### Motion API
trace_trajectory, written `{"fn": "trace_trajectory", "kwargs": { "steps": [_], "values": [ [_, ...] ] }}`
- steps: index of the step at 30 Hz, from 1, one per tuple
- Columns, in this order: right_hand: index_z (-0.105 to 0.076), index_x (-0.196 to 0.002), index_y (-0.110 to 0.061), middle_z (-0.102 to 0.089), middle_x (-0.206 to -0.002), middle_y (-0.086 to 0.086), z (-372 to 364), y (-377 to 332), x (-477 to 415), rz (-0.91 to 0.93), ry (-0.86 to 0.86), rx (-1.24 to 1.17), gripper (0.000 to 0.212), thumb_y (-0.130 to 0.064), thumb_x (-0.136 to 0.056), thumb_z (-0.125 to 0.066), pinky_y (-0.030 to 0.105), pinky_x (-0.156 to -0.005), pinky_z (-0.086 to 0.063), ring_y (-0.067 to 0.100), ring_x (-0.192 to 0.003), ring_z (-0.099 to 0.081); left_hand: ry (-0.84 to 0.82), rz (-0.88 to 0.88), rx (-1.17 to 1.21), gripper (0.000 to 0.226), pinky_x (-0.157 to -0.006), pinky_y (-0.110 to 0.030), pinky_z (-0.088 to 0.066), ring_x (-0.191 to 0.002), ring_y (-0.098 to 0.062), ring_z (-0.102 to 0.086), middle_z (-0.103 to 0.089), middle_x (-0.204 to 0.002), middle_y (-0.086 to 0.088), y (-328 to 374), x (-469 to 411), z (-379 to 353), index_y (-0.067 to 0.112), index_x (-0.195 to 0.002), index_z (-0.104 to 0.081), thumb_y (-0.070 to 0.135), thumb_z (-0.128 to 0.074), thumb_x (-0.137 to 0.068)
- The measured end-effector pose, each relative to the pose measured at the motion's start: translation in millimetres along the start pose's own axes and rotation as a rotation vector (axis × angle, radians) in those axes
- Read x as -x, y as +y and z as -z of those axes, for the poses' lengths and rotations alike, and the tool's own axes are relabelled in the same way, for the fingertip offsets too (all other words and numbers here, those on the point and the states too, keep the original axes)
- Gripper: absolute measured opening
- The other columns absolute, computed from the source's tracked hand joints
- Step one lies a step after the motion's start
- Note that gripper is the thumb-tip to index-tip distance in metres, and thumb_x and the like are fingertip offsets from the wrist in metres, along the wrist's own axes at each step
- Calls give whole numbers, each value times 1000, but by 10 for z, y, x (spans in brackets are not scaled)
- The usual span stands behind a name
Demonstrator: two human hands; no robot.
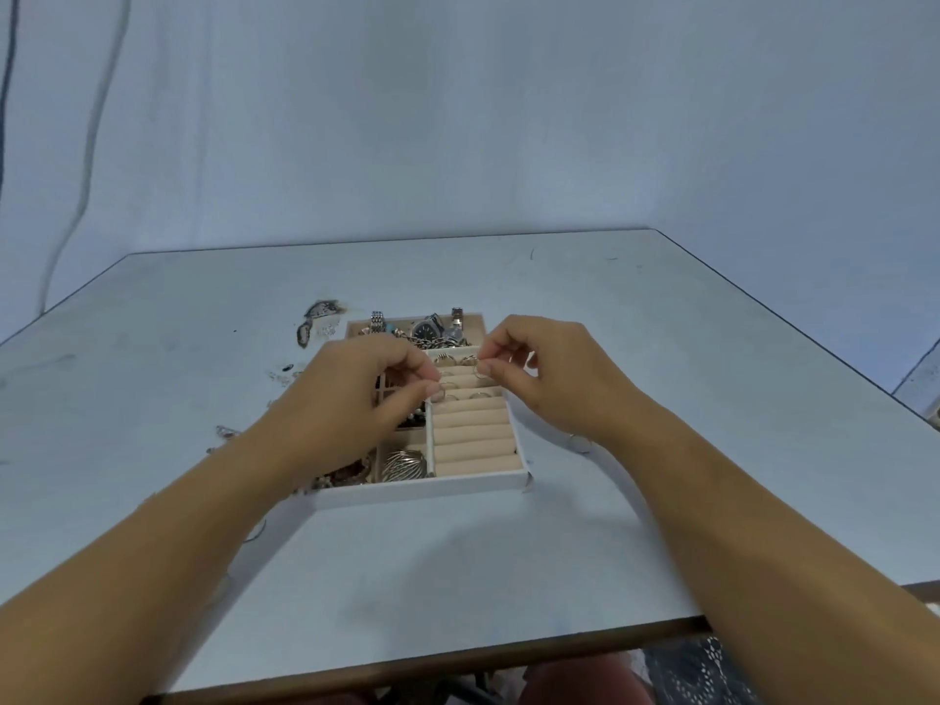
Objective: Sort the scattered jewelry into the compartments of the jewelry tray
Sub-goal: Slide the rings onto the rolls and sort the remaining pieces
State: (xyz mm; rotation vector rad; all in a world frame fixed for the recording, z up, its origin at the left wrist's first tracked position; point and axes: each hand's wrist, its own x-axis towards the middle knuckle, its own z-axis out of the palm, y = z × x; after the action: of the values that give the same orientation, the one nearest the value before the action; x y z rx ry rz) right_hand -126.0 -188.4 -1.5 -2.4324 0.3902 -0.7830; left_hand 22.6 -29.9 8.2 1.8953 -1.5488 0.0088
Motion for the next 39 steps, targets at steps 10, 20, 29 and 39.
{"fn": "trace_trajectory", "kwargs": {
  "steps": [10, 20, 29, 39],
  "values": [
    [-66, -82, -26, -66, -76, -12, 32, 55, 57, -23, 33, -64, 5, -22, -84, -69, 16, -67, -45, 6, -72, -57, -3, -134, -94, 4, -73, -12, -45, -81, -4, -59, -67, -77, 14, -36, -34, -144, 26, -83, -71, 24, -74, -80],
    [-68, -82, -27, -67, -77, -13, 28, 12, 71, -40, -36, -35, 4, -23, -83, -70, 14, -67, -44, 5, -74, -57, -136, -102, -87, 12, -74, -10, -40, -87, 4, -55, -59, -85, 21, -80, -93, -96, 29, -95, -74, 31, -66, -86],
    [-66, -81, -31, -66, -77, -15, -18, 16, 55, -59, -101, 10, 9, -25, -82, -72, 10, -68, -41, 1, -75, -56, -290, -2, -223, 93, -93, 3, -16, -119, 18, -17, -20, -138, 31, -218, 194, 77, 36, -144, -30, 87, -32, -66],
    [-67, -81, -33, -60, -75, -18, -52, -42, 38, -26, -157, 64, 9, -25, -82, -71, 10, -70, -39, 1, -80, -54, -309, 70, -159, 98, -112, -32, -31, -136, 1, -26, -15, -149, 30, -277, 227, 16, 34, -146, -27, 89, -35, -65]
  ]
}}
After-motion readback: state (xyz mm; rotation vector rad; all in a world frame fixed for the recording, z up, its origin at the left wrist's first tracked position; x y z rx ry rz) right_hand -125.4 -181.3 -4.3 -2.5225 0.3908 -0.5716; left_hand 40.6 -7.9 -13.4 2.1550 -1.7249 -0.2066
